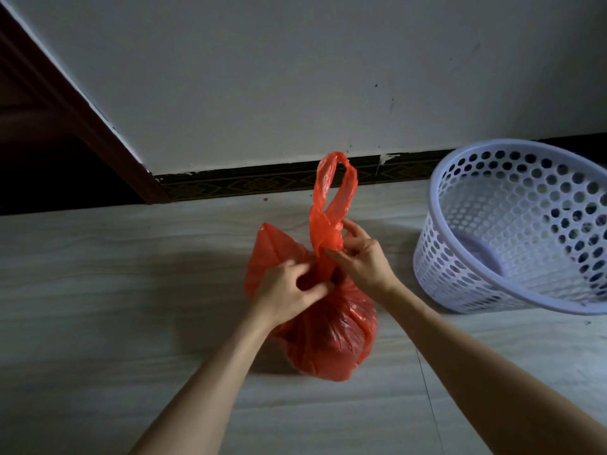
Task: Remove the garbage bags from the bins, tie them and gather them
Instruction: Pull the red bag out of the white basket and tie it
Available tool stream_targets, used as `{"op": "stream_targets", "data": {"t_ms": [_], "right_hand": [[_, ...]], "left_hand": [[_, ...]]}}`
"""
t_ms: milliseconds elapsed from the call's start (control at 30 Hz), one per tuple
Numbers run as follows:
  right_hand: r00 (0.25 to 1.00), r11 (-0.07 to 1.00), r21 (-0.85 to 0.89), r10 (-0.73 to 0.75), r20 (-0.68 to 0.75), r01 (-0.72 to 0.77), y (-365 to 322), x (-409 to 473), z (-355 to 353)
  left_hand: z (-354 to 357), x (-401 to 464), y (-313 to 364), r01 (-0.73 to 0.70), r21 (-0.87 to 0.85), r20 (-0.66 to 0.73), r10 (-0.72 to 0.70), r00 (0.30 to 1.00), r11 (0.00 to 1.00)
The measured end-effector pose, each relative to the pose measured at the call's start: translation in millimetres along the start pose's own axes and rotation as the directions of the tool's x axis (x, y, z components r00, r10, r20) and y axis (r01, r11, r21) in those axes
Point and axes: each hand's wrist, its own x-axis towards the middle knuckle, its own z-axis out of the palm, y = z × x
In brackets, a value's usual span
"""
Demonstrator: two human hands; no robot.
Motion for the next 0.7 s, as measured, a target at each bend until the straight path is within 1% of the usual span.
{"op": "stream_targets", "data": {"t_ms": [67,100,167,233,267,300,367,400,433,500,533,567,600,633,667,700], "right_hand": [[0.998,0.997,-0.081,0.008,0.066,-0.003,3,2,-1],[0.994,0.995,-0.095,0.028,0.104,-0.018,4,3,-1],[0.979,0.992,-0.088,0.101,0.177,-0.087,3,4,-5],[0.945,0.983,-0.063,0.185,0.268,-0.174,5,3,-12],[0.927,0.977,-0.116,0.207,0.313,-0.179,6,2,-15],[0.915,0.966,-0.221,0.209,0.344,-0.138,9,1,-17],[0.926,0.899,-0.437,0.158,0.343,0.008,16,-1,-17],[0.938,0.860,-0.505,0.112,0.328,0.074,16,-2,-16],[0.949,0.827,-0.550,0.071,0.307,0.116,14,-4,-15],[0.966,0.746,-0.645,0.006,0.258,0.168,5,-5,-13],[0.972,0.713,-0.678,-0.024,0.232,0.179,2,-5,-12],[0.979,0.705,-0.687,-0.045,0.201,0.174,-1,-5,-12],[0.984,0.715,-0.681,-0.050,0.174,0.157,-5,-4,-13],[0.987,0.740,-0.661,-0.024,0.161,0.126,-9,-4,-15],[0.984,0.783,-0.614,0.013,0.176,0.100,-11,-3,-17],[0.973,0.836,-0.542,0.045,0.224,0.086,-13,-2,-19]], "left_hand": [[4,2,4,0.015,0.198,-0.143,0.014,0.990,0.980],[6,3,8,0.032,0.244,-0.208,0.020,0.978,0.969],[9,7,12,0.040,0.279,-0.279,0.041,0.960,0.960],[11,9,9,0.077,0.246,-0.294,-0.001,0.956,0.966],[9,10,7,0.106,0.195,-0.290,-0.046,0.956,0.975],[8,11,5,0.133,0.126,-0.272,-0.095,0.958,0.983],[3,13,0,0.198,-0.049,-0.184,-0.204,0.961,0.979],[1,14,-1,0.227,-0.124,-0.160,-0.245,0.956,0.966],[-1,16,-3,0.247,-0.171,-0.168,-0.275,0.947,0.954],[-5,19,-8,0.306,-0.213,-0.183,-0.346,0.920,0.928],[-7,20,-9,0.346,-0.241,-0.156,-0.388,0.908,0.907],[-9,20,-9,0.376,-0.306,-0.108,-0.424,0.899,0.875],[-11,20,-9,0.395,-0.407,-0.044,-0.450,0.892,0.824],[-13,19,-8,0.415,-0.525,0.036,-0.467,0.883,0.743],[-17,18,-7,0.433,-0.640,0.129,-0.467,0.875,0.635],[-20,17,-6,0.446,-0.732,0.216,-0.444,0.869,0.516]]}}
